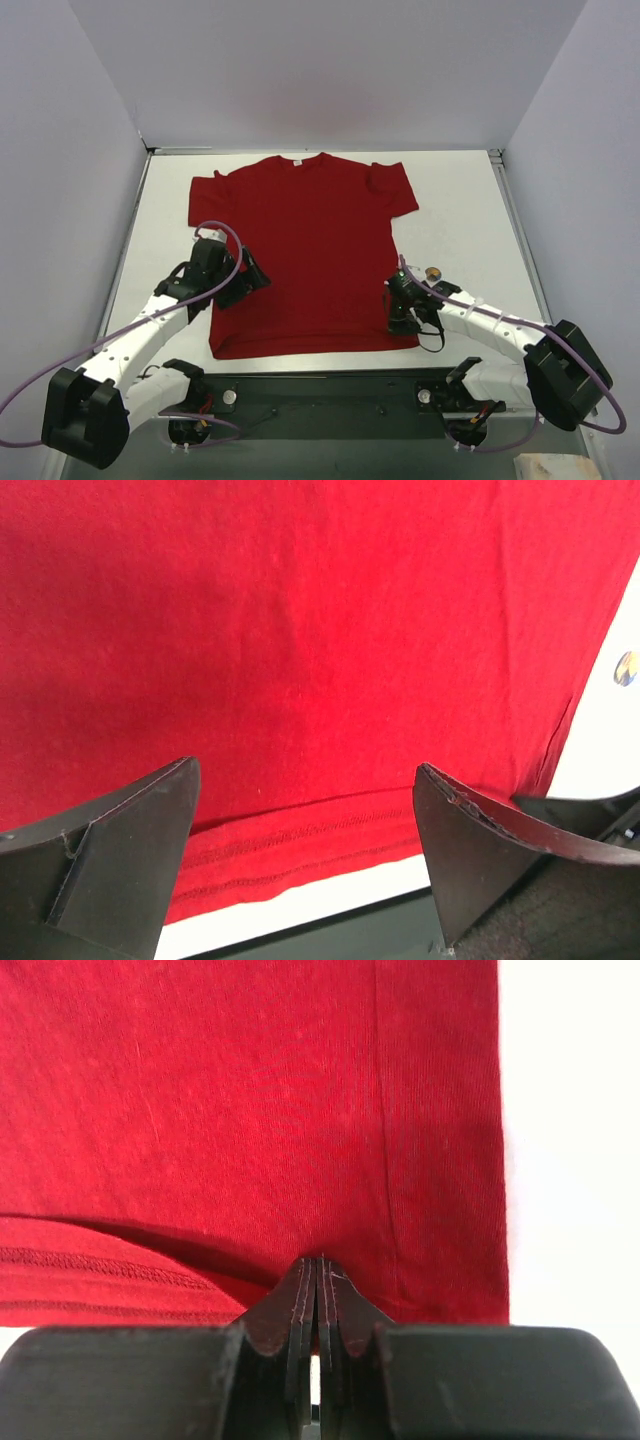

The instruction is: Pin the brooch onto the clothing

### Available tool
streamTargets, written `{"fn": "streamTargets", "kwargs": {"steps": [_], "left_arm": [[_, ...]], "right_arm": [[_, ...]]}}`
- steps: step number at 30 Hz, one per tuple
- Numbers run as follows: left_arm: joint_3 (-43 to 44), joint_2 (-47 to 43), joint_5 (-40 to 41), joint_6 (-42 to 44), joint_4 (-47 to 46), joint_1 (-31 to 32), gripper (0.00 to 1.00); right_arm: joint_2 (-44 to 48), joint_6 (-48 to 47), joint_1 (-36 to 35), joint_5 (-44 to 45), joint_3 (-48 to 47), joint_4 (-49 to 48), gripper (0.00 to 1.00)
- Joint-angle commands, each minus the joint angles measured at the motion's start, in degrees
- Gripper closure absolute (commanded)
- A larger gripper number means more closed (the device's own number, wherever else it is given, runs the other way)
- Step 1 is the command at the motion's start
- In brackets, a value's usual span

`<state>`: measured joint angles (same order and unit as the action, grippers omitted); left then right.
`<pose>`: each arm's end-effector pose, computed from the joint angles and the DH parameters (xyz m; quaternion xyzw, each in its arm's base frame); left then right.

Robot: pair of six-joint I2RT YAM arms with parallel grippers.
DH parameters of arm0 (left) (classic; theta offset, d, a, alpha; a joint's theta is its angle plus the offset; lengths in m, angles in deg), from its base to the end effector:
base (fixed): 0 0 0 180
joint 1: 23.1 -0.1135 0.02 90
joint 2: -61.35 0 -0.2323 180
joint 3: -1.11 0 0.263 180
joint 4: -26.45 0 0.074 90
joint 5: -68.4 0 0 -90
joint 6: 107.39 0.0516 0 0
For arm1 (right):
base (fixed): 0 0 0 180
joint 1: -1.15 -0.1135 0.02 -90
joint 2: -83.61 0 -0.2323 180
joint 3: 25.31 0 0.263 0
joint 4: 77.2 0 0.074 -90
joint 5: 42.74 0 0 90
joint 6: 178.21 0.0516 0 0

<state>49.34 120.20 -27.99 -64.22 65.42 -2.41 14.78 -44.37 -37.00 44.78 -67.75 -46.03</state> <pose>0.2221 -0.0900 0.1684 -0.1931 0.9171 -0.2351 0.2576 0.1866 0.1494 0.1073 0.0416 0.9591 0.1989 0.1971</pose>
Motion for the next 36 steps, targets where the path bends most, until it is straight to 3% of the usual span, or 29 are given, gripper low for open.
{"fn": "streamTargets", "kwargs": {"steps": [1, 7, 11, 15, 19, 21, 22, 23, 29, 36], "left_arm": [[0.37, -1.55, 3.84, -1.07, -3.98, 0.14, 0.03], [4.06, 2.05, 5.69, 0.94, -5.56, -0.03, 0.03], [7.66, 7.22, 5.95, 2.35, -8.9, -1.35, 0.03], [16.25, 14.61, 5.95, 4.81, -11.19, -4.95, 0.06], [22.25, 23.82, 4.99, 5.61, -15.05, -9.78, 0.25], [24.71, 27.27, 3.41, 5.7, -17.24, -13.29, 0.56], [27.33, 30.85, 2.01, 5.26, -17.52, -14.78, 0.88], [28.49, 32.63, -0.87, 5.0, -17.95, -16.1, 0.98], [37.36, 45.9, -2.92, 3.15, -19.98, -24.2, 1.0], [42.91, 57.94, -8.97, 1.74, -21.03, -29.99, 1.0]], "right_arm": [[1.69, 1.17, -0.96, -2.08, 2.97, 6.19, 1.0], [3.0, -2.96, -0.35, 1.34, -2.2, 7.25, 1.0], [4.68, -5.59, 0.88, 4.39, -9.05, 2.87, 1.0], [1.7, -10.6, 11.21, 4.42, -19.75, -5.31, 1.0], [-7.68, -11.67, 19.86, 3.01, -28.47, -11.99, 1.0], [-11.39, -12.19, 21.62, 3.44, -31.81, -15.5, 1.0], [-15.76, -12.37, 22.93, 4.4, -35.48, -16.39, 1.0], [-18.24, -12.46, 23.82, 4.76, -38.22, -16.31, 1.0], [-37.75, -4.74, 31.02, -3.22, -55.89, -14.47, 1.0], [-53.58, 0.81, 34.72, -2.79, -70.75, -11.75, 1.0]]}}
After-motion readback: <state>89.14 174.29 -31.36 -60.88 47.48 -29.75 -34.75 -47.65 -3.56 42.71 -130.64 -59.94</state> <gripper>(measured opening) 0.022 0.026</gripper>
